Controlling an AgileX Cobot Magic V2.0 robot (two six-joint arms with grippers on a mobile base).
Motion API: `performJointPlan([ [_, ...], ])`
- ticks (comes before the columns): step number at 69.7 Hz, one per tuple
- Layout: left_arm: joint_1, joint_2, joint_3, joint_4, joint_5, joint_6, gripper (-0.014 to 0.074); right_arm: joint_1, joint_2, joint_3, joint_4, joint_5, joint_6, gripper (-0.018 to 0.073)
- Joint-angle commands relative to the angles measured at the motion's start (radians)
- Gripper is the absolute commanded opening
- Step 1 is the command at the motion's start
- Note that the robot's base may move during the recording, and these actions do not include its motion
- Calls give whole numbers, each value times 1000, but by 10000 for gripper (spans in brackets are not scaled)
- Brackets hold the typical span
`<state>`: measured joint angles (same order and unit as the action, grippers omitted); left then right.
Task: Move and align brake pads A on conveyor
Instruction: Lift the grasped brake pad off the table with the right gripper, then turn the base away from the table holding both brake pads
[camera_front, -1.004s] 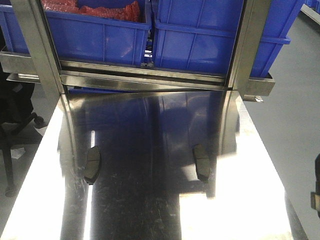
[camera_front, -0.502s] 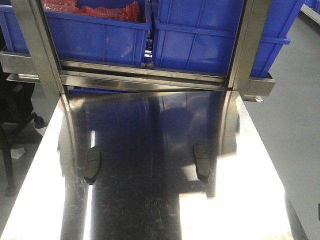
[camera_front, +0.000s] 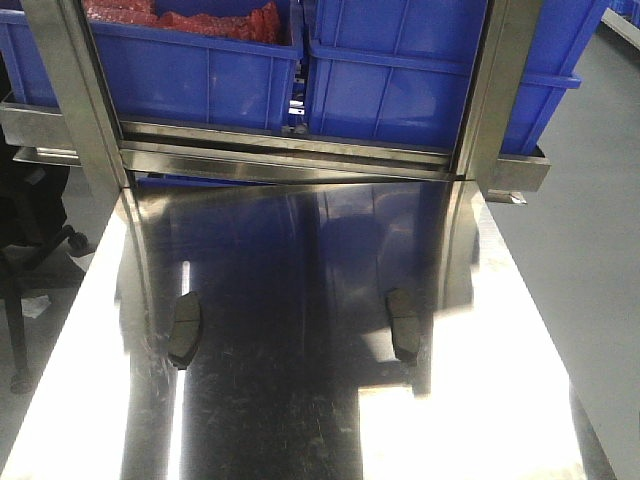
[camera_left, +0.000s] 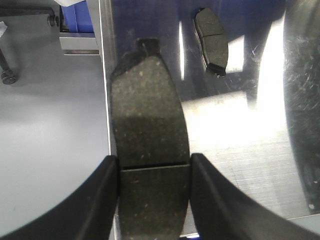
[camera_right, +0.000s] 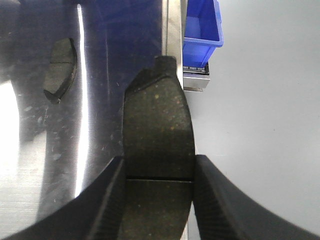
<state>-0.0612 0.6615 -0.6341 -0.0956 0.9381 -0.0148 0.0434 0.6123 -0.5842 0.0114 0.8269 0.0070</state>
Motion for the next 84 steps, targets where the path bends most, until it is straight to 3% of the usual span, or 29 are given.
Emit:
performJointPlan([
  [1, -2, -1, -26, -12, -65, -8, -6, -3, -2, -29, -11, -69, -7, 8],
  [84, -2, -1, -26, -11, -65, -8, -6, -3, -2, -29, -5, -68, -7, 8],
])
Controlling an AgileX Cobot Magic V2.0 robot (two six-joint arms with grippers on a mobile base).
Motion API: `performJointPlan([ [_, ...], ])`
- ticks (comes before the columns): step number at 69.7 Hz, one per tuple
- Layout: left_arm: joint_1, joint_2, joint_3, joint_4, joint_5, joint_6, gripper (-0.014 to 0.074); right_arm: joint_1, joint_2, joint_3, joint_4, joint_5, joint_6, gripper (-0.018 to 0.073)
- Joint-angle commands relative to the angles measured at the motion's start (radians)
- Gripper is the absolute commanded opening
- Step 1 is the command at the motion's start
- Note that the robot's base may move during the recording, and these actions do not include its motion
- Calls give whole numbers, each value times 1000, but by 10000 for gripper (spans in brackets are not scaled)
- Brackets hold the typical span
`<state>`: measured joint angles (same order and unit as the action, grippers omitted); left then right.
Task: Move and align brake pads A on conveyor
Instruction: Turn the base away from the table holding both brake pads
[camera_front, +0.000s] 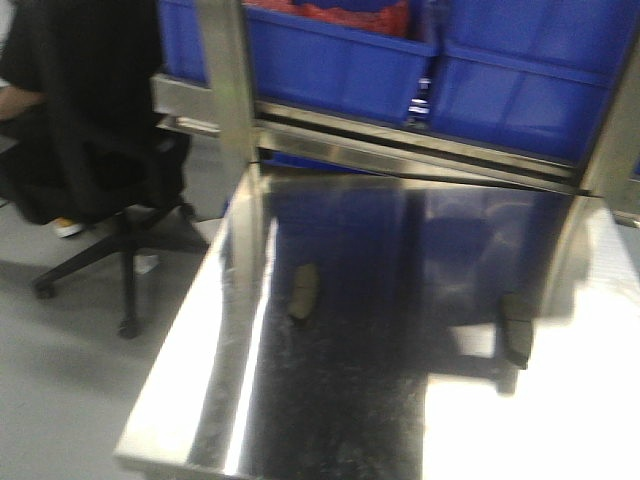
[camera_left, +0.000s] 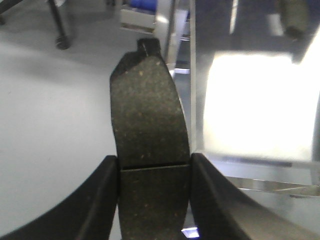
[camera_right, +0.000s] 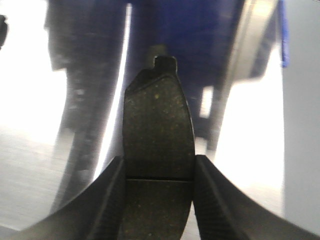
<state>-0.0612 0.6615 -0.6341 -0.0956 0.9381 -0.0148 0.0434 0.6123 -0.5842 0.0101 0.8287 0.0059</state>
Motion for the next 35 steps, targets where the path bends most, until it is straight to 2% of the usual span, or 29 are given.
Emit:
performJointPlan([
  [1, -2, -1, -26, -11, -65, -8, -6, -3, -2, -29, -3, -70, -6, 8],
  [35, -2, -1, -26, -11, -65, -8, -6, -3, -2, -29, -3, -62, -6, 8],
])
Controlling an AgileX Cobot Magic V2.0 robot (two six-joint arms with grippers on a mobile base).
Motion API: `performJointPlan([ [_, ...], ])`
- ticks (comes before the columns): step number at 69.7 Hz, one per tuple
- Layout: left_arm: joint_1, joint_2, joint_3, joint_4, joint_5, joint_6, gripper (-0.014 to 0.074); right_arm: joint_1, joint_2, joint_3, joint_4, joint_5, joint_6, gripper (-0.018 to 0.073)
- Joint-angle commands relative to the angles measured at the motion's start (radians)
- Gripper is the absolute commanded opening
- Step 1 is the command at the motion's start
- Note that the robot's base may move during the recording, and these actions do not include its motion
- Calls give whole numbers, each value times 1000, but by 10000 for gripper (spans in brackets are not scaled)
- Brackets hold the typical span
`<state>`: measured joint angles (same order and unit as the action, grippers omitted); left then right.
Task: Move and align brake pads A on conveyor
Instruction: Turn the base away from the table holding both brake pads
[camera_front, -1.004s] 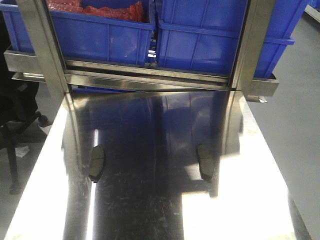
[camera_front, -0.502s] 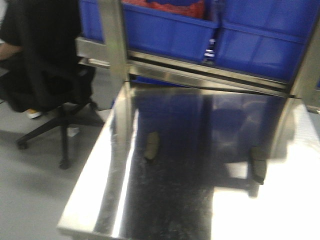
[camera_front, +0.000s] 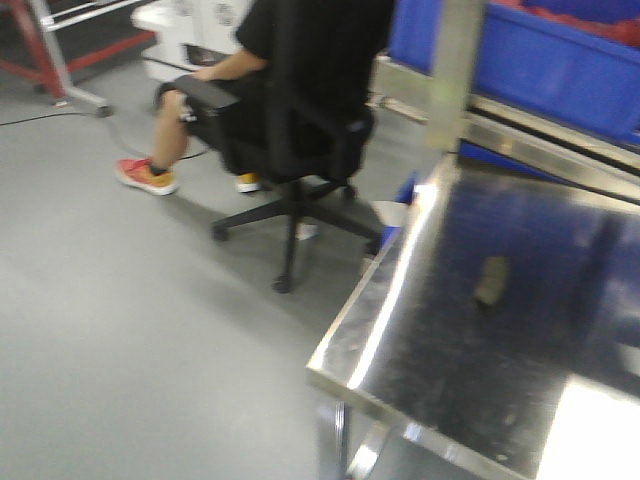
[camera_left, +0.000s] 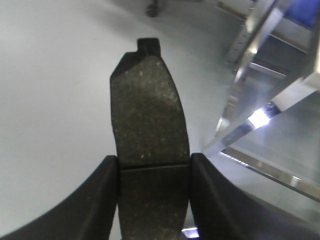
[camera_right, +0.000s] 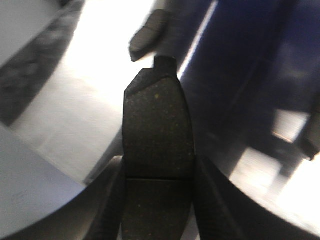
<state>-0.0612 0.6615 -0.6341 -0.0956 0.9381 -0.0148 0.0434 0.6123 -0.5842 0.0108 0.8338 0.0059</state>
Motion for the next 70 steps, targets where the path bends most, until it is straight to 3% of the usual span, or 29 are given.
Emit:
performJointPlan([
  [1, -2, -1, -26, -11, -65, -8, -6, -3, -2, -29, -4, -67, -6, 8],
  [70, -2, -1, -26, -11, -65, -8, -6, -3, -2, -29, -5, -51, -6, 8],
])
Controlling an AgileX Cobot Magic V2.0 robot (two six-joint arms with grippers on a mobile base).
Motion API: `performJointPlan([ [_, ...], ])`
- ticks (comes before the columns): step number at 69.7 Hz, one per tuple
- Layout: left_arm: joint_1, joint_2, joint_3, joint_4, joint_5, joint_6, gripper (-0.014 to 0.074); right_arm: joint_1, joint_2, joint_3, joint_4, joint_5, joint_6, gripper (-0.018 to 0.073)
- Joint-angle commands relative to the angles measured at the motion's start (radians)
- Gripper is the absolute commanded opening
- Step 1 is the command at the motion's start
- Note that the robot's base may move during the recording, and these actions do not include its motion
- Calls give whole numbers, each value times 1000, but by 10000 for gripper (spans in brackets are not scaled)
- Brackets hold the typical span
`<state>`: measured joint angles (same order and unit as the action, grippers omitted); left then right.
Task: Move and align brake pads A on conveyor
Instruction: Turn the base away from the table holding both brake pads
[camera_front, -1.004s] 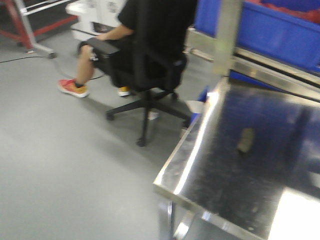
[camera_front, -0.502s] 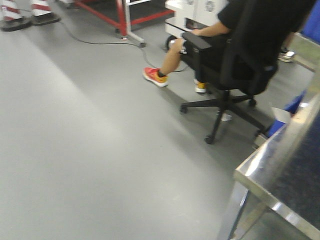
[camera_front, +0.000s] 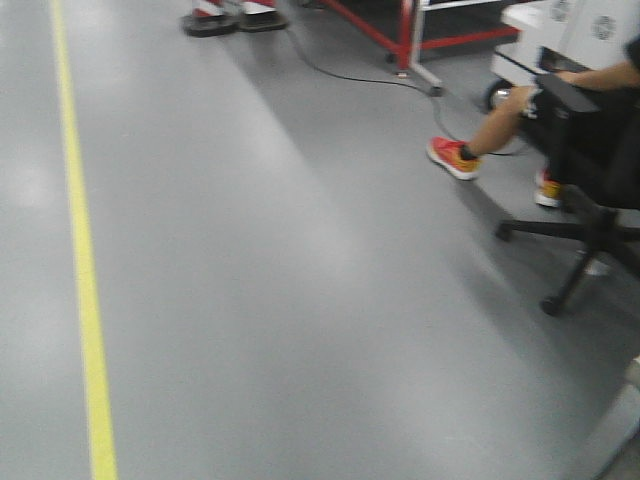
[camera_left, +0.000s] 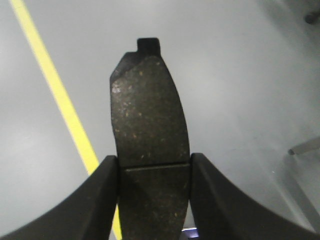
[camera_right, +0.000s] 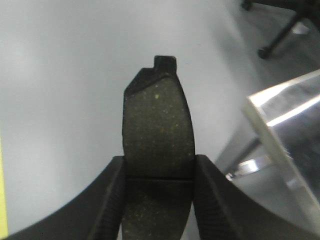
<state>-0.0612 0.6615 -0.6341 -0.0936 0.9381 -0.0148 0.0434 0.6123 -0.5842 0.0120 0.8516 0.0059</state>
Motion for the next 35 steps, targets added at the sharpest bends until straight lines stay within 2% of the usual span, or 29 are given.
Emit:
performJointPlan([
  [1, -2, -1, -26, -13, -65, -8, -6, -3, -2, -29, -6, -69, -6, 8],
  [35, -2, -1, -26, -13, -65, -8, -6, -3, -2, -29, -6, -69, -6, 8],
])
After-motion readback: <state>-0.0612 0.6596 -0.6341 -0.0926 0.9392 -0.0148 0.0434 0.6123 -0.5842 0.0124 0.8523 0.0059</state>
